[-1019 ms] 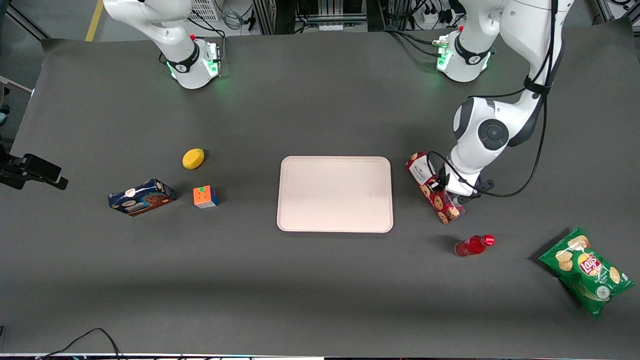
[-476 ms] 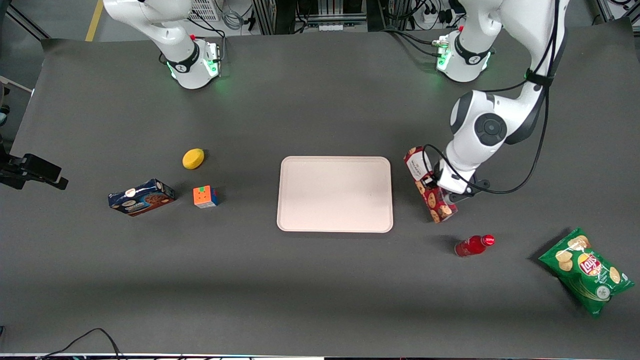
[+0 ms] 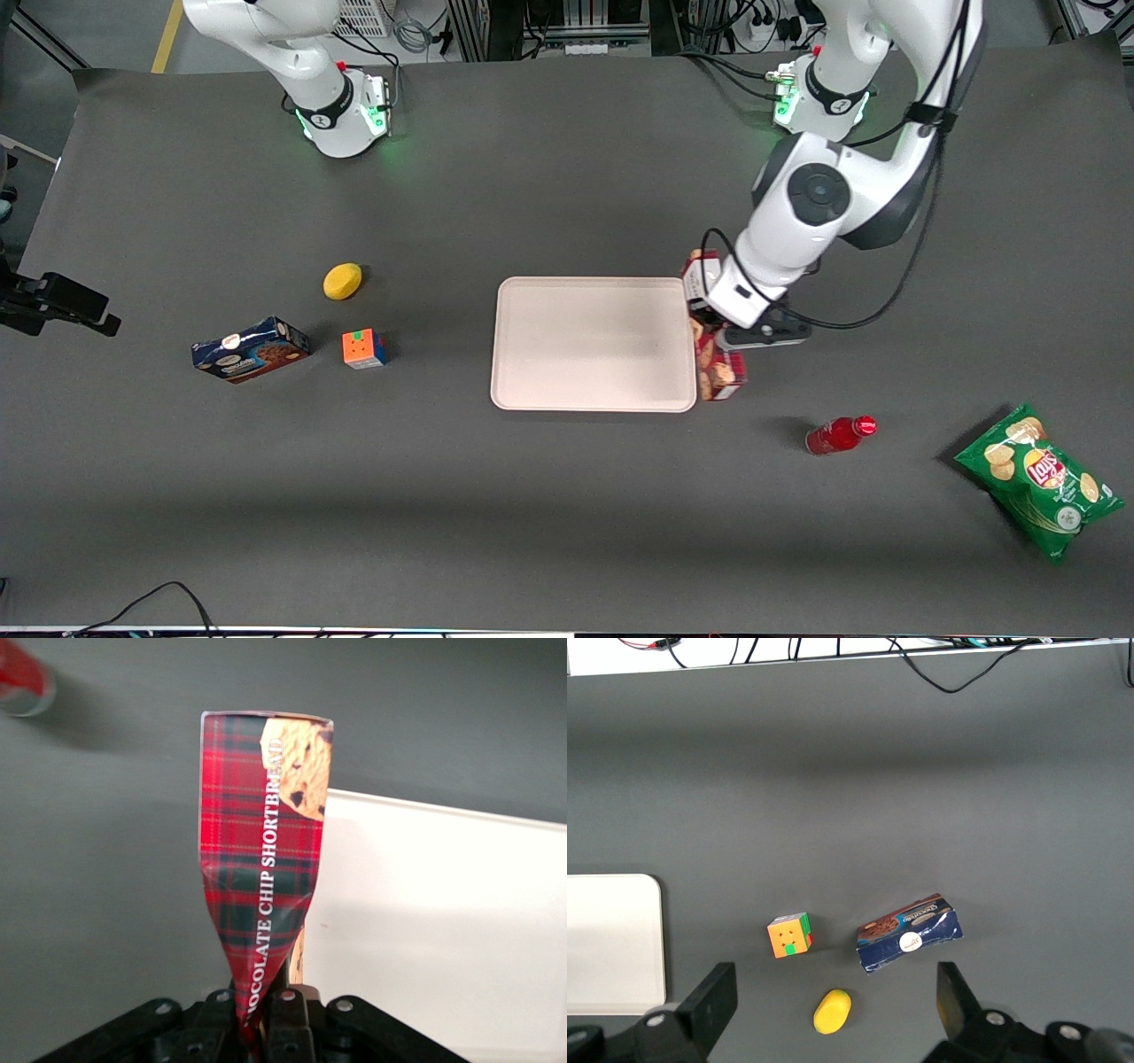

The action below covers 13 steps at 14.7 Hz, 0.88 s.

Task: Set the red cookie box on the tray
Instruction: 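Lift the box with the left gripper and carry it over the tray, then lower the box onto the tray and open the left gripper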

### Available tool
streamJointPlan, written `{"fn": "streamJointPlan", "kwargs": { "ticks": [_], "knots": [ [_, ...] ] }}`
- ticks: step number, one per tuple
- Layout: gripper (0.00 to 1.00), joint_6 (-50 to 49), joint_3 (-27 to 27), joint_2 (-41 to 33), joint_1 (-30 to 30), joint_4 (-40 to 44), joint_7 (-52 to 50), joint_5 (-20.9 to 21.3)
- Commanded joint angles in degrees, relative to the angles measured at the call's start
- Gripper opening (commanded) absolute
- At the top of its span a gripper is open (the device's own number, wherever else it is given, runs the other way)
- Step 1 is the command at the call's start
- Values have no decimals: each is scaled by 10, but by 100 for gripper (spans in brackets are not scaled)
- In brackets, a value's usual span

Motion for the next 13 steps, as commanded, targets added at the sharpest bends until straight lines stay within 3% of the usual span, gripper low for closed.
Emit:
{"fn": "streamJointPlan", "kwargs": {
  "ticks": [1, 5, 13],
  "knots": [
    [0, -4, -16, 69, -23, 60, 3, 32],
    [0, 20, -21, 108, -40, 62, -14, 54],
    [0, 51, -20, 148, -48, 58, -48, 56]
  ]
}}
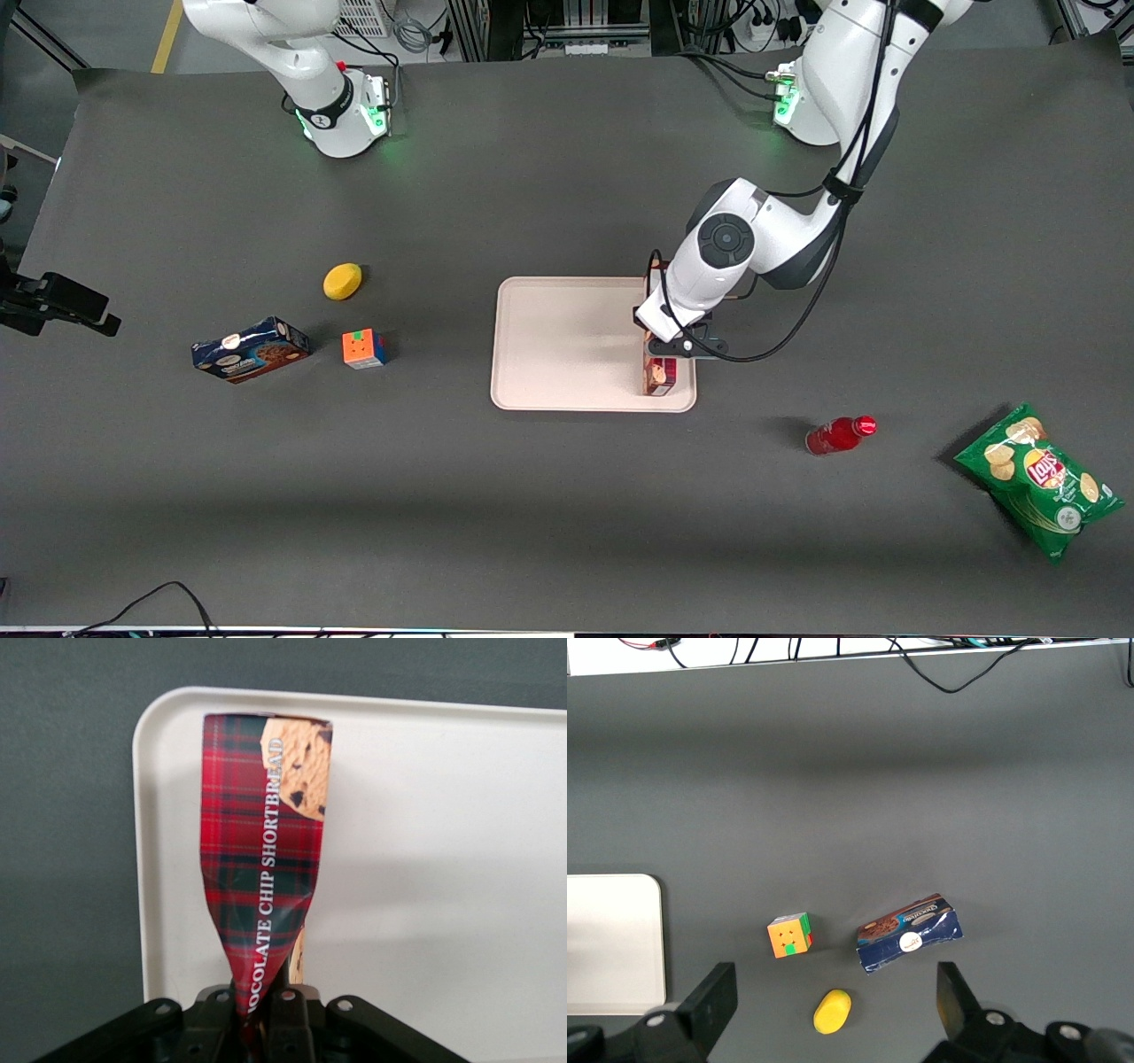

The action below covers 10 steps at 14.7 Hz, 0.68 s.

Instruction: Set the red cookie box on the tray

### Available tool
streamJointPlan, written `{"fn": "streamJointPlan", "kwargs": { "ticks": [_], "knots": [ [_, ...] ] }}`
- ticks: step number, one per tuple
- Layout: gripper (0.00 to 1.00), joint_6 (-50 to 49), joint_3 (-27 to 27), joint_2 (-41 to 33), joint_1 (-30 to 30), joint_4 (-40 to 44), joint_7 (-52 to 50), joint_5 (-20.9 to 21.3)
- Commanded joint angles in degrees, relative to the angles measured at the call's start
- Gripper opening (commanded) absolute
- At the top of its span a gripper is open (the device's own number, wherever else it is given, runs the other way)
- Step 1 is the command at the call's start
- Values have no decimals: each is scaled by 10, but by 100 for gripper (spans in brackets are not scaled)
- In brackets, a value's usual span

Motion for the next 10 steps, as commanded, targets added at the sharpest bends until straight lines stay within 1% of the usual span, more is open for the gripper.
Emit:
{"fn": "streamJointPlan", "kwargs": {
  "ticks": [1, 2, 3, 4, 5, 7, 8, 9, 10],
  "knots": [
    [0, -2, 2, 5, -8, 12, -28, 13],
    [0, -2, 2, 6, -8, 12, -28, 12],
    [6, -2, 3, 6, -8, 12, -28, 12],
    [23, -1, 5, 7, -8, 13, -29, 12],
    [33, -1, 5, 8, -8, 13, -29, 12],
    [43, 1, 6, 9, -8, 12, -29, 12],
    [53, 1, 6, 9, -8, 12, -29, 12],
    [80, 2, 6, 8, -7, 12, -29, 12],
    [100, 1, 6, 6, -7, 12, -28, 12]
  ]
}}
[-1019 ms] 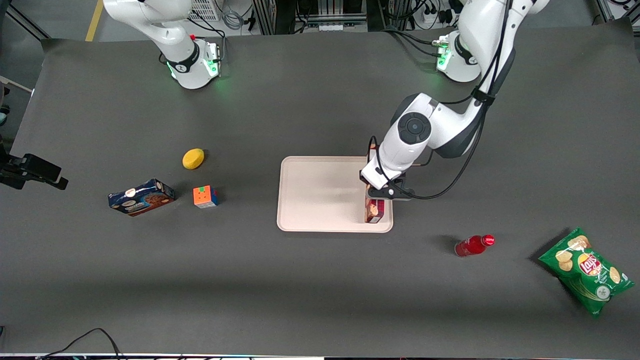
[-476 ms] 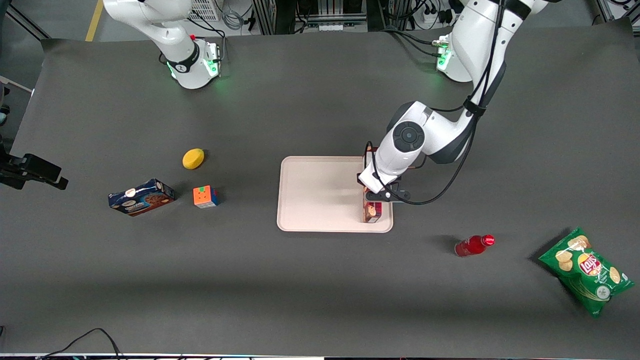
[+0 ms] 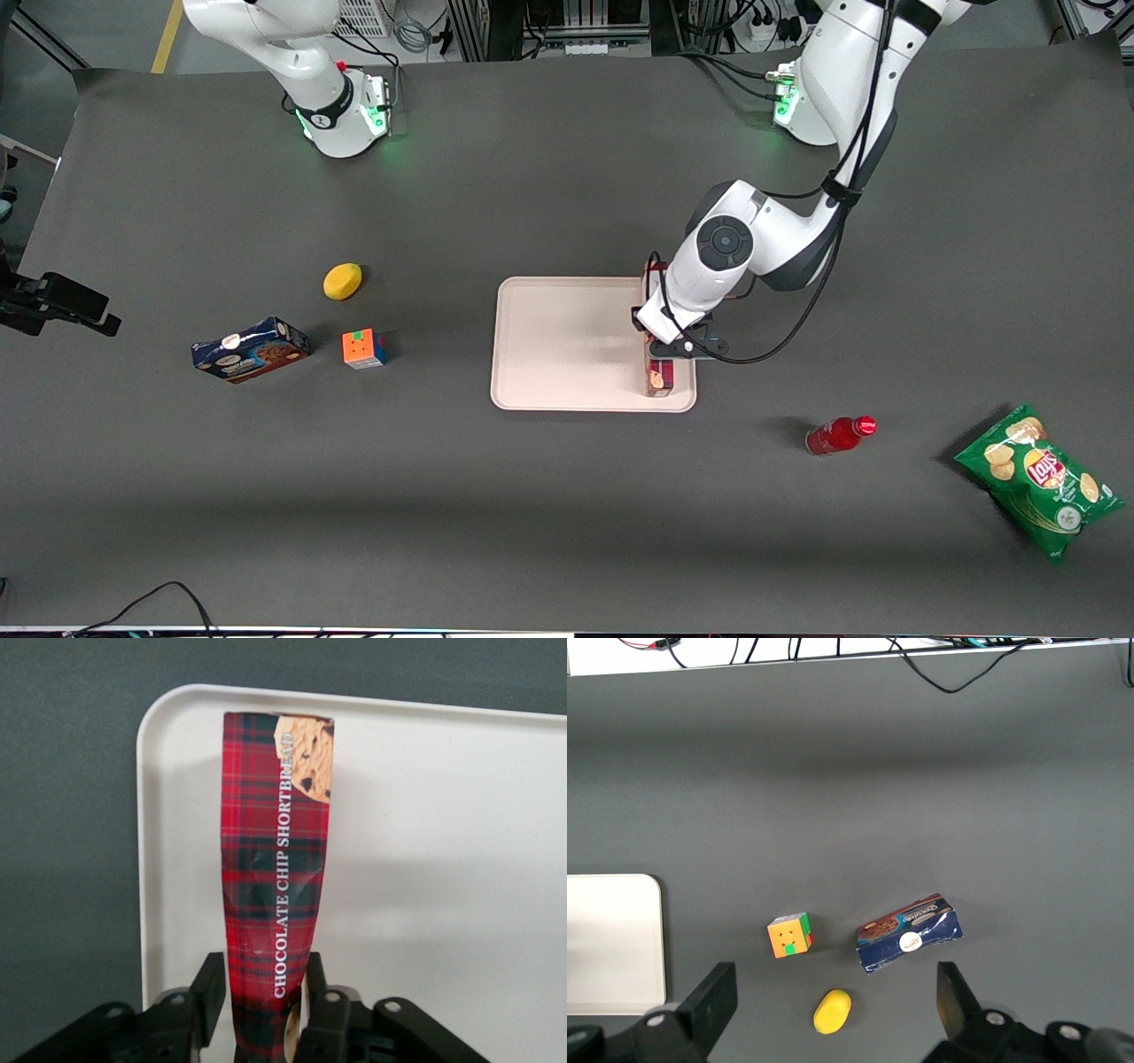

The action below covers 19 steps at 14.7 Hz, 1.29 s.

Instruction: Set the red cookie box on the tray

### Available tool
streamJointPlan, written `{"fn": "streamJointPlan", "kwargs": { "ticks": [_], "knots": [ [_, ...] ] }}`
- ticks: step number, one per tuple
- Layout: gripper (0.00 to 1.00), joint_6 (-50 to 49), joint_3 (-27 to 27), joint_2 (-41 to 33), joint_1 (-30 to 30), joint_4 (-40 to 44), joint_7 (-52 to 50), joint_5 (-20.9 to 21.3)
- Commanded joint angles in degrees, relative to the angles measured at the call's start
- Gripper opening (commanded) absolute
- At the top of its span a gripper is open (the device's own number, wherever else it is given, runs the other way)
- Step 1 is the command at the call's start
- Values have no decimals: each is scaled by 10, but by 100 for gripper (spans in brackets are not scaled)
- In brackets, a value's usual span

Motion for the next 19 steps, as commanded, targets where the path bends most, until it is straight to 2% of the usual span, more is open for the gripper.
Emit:
{"fn": "streamJointPlan", "kwargs": {
  "ticks": [1, 5, 9, 15, 19],
  "knots": [
    [100, 1, 4, -3, -5, 11, -14, 12],
    [100, -19, 34, -68, 4, 12, 9, 12],
    [100, -104, 82, -145, 34, 20, 135, 2],
    [100, -314, 145, -238, 63, 99, 261, 8],
    [100, -420, 210, -296, 65, 128, 352, 3]
  ]
}}
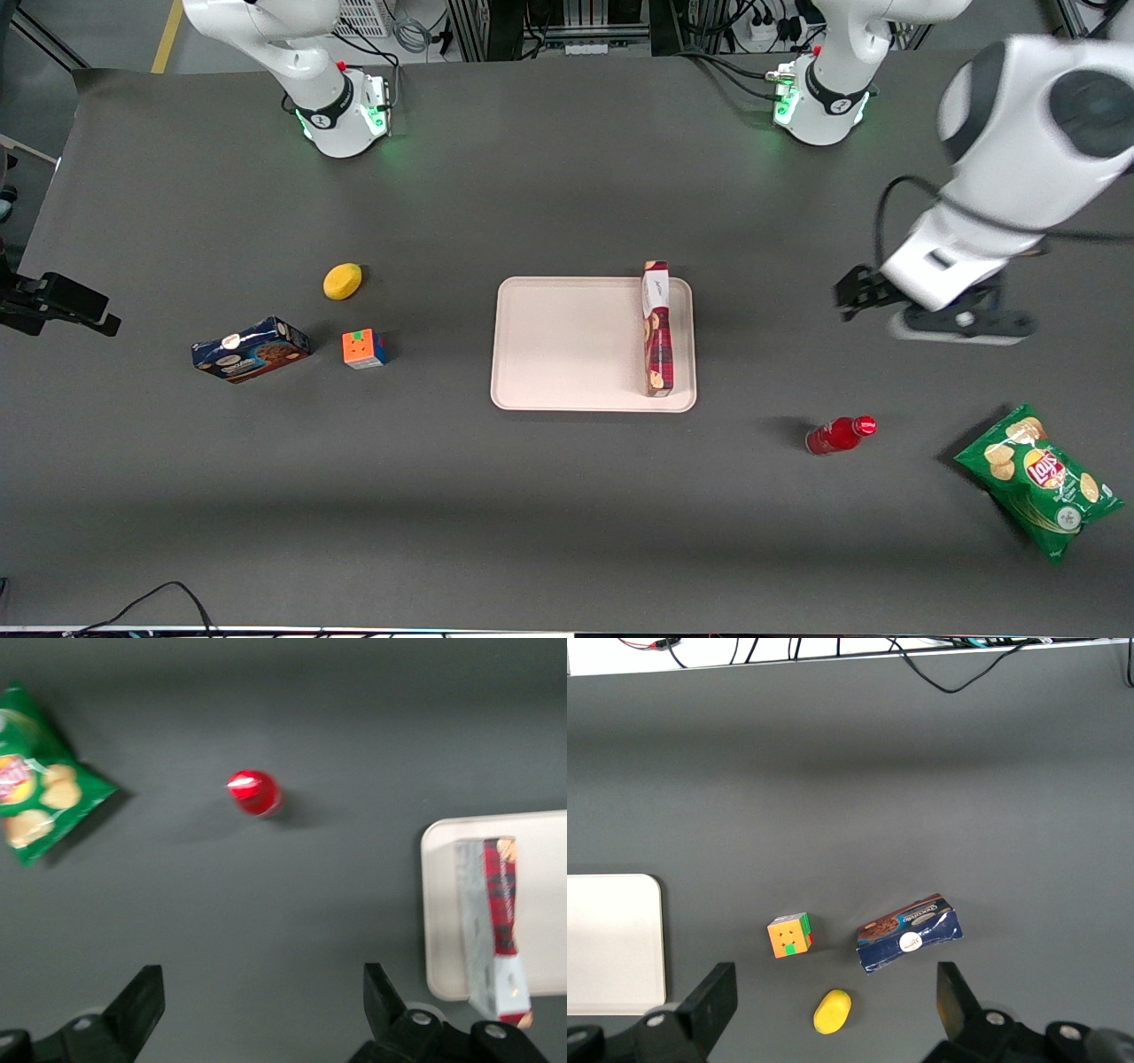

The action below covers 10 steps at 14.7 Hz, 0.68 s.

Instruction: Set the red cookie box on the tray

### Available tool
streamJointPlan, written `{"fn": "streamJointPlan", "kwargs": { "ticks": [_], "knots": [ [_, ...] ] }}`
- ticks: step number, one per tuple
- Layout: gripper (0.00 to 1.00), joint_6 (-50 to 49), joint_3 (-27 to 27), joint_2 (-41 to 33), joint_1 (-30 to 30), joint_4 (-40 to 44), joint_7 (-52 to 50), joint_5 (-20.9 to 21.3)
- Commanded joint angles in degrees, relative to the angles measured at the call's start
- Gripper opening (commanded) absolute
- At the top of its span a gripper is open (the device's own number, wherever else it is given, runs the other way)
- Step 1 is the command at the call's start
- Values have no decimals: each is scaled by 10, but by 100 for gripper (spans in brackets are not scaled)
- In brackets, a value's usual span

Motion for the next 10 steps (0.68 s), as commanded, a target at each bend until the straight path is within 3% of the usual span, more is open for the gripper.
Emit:
{"fn": "streamJointPlan", "kwargs": {
  "ticks": [1, 5, 10],
  "knots": [
    [100, -89, 48, -45, 1, 26, 72, 0],
    [100, -159, 95, -61, 1, 60, 104, -2],
    [100, -172, 105, -65, 1, 62, 117, -15]
  ]
}}
